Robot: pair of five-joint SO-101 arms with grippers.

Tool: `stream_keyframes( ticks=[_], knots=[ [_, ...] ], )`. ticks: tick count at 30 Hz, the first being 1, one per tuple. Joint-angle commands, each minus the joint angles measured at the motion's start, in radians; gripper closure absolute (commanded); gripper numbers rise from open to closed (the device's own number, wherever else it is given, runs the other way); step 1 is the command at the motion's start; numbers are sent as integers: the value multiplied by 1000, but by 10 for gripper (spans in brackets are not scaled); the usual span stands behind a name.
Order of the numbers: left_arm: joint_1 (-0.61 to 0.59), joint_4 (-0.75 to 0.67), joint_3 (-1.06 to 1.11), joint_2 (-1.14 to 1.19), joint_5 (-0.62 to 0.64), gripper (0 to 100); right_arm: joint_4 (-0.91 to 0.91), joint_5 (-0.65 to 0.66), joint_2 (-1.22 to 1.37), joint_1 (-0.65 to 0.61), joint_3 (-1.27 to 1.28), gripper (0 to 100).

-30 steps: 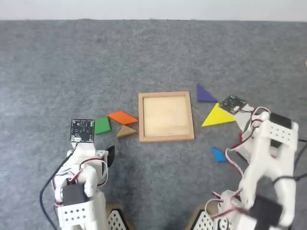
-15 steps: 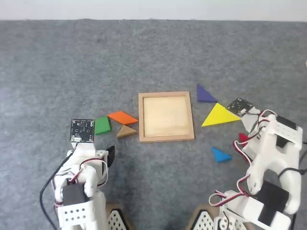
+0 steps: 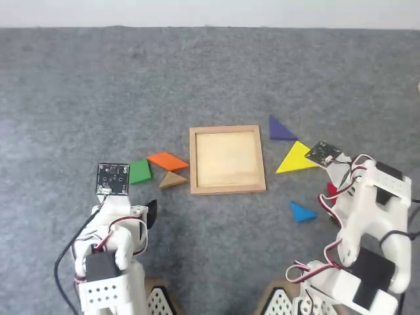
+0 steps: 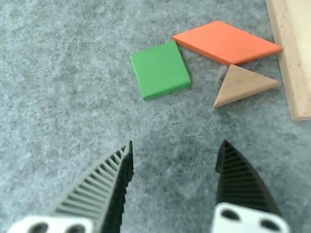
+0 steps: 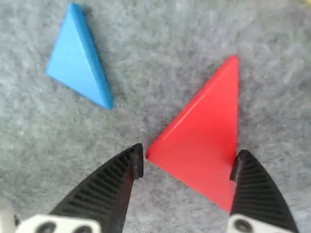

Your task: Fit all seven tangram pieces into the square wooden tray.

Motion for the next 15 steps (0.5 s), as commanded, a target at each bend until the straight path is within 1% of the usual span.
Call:
stream_keyframes(
  ticks=[1, 7, 13, 15],
  knots=[
    [-6, 3, -7, -11, -9, 727, -56, 14, -4, 13, 28, 705],
    [-6, 3, -7, -11, -9, 727, -111, 15, -4, 31, 63, 706],
    [-6, 3, -7, -11, -9, 727, -114, 15, 27, 33, 66, 708],
    [-6, 3, -7, -11, -9, 727, -139, 15, 74, 30, 66, 742]
  ],
)
